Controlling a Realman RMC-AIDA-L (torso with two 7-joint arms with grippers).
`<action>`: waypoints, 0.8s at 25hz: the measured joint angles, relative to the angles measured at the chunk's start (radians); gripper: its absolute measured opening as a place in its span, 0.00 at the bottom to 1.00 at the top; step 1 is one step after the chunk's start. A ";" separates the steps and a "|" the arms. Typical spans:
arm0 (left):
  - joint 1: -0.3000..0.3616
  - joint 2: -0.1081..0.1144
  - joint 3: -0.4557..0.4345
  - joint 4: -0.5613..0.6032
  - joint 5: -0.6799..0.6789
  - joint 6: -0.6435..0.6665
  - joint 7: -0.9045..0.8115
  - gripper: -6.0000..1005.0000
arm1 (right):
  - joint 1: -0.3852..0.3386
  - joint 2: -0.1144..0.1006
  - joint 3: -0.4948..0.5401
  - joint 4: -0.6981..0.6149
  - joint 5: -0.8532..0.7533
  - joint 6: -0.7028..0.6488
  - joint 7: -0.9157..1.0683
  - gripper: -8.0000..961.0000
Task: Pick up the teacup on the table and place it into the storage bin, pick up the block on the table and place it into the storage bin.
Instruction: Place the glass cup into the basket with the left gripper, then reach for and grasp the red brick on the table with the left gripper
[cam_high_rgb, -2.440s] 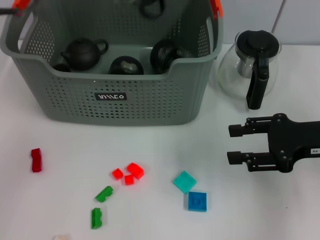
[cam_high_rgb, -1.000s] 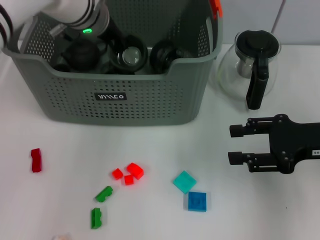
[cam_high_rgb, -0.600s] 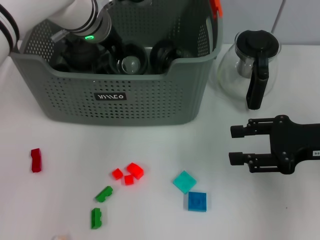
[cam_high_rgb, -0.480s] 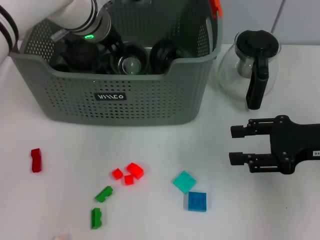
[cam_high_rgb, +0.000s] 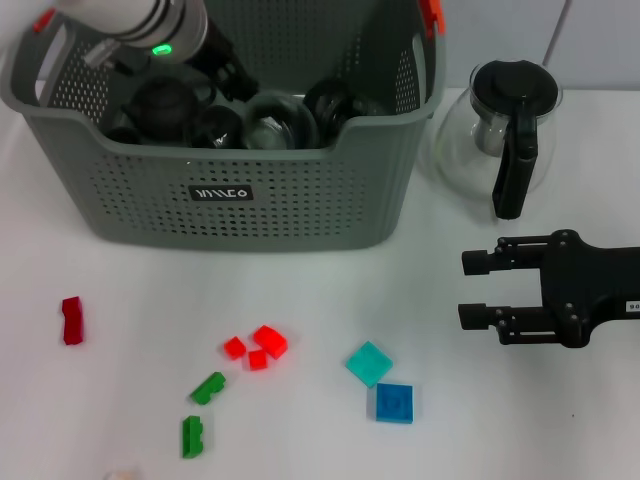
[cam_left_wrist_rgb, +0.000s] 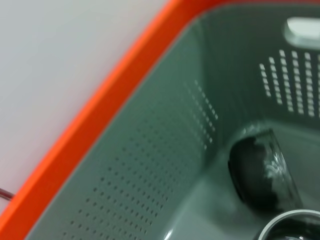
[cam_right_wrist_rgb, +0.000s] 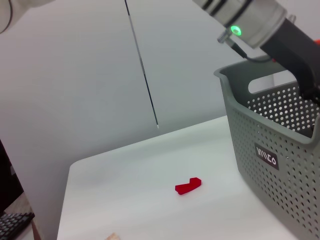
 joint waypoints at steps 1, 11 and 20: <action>0.011 0.000 0.000 -0.030 -0.016 0.018 0.000 0.54 | 0.000 0.000 0.000 0.000 0.000 0.000 0.000 0.71; 0.093 0.009 -0.190 -0.313 -0.278 0.250 -0.021 0.53 | 0.000 0.000 0.000 0.000 0.000 0.000 0.000 0.71; 0.258 0.004 -0.439 -0.551 -0.799 0.605 -0.031 0.53 | 0.000 0.000 0.000 0.001 -0.002 -0.005 0.000 0.71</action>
